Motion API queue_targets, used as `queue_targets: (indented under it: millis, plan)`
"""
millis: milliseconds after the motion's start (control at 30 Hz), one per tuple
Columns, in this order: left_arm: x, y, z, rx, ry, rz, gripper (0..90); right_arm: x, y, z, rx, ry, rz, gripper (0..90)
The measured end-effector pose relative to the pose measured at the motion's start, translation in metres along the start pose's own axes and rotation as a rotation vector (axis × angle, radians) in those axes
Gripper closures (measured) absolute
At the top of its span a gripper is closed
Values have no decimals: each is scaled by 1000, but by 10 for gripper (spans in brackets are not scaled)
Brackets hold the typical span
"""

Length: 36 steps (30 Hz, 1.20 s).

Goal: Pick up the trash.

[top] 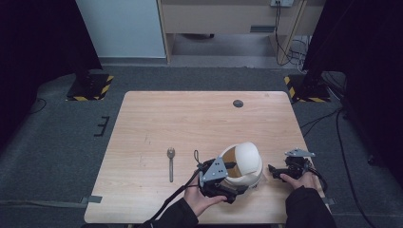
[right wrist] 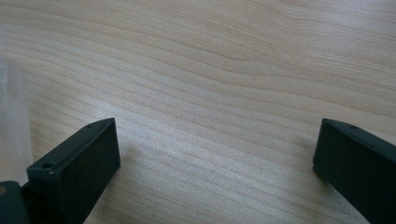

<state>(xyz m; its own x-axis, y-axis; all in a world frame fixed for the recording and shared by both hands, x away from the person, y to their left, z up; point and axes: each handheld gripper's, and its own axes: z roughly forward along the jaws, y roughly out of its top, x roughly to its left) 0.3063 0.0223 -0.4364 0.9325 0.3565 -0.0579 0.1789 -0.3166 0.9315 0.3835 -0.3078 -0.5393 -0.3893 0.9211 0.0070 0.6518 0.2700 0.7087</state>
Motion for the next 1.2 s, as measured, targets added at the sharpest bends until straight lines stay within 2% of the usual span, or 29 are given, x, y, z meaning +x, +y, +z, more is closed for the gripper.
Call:
queue_targets:
  millis: [100, 200, 400, 467, 600, 733, 933, 1067, 1200]
  plan:
    - [1, 2, -10, -18, 7, 1, 181, 0, 0, 0, 0, -1, 1, 9]
    - [6, 4, -27, -37, 32, 1, 181, 0, 0, 0, 0, -1, 0, 9]
    - [27, 0, -70, -62, 124, -23, 181, 0, 0, 0, 0, -1, 1, 8]
    - [36, -4, -84, -69, 161, -45, 181, 0, 0, 0, 0, -1, 1, 8]
    - [55, -17, -110, -70, 241, -93, 181, 0, 0, 0, 0, -1, 1, 8]
    - [68, -31, -128, -59, 300, -128, 184, 0, 0, 0, 0, -1, 1, 8]
    - [84, -54, -144, -41, 377, -178, 185, 0, 0, 0, 0, -1, 1, 8]
    - [93, -68, -148, -22, 413, -209, 186, 0, 0, 0, 0, -1, 1, 8]
    - [101, -78, -148, 14, 453, -223, 186, 0, 0, 0, 0, -1, 1, 8]
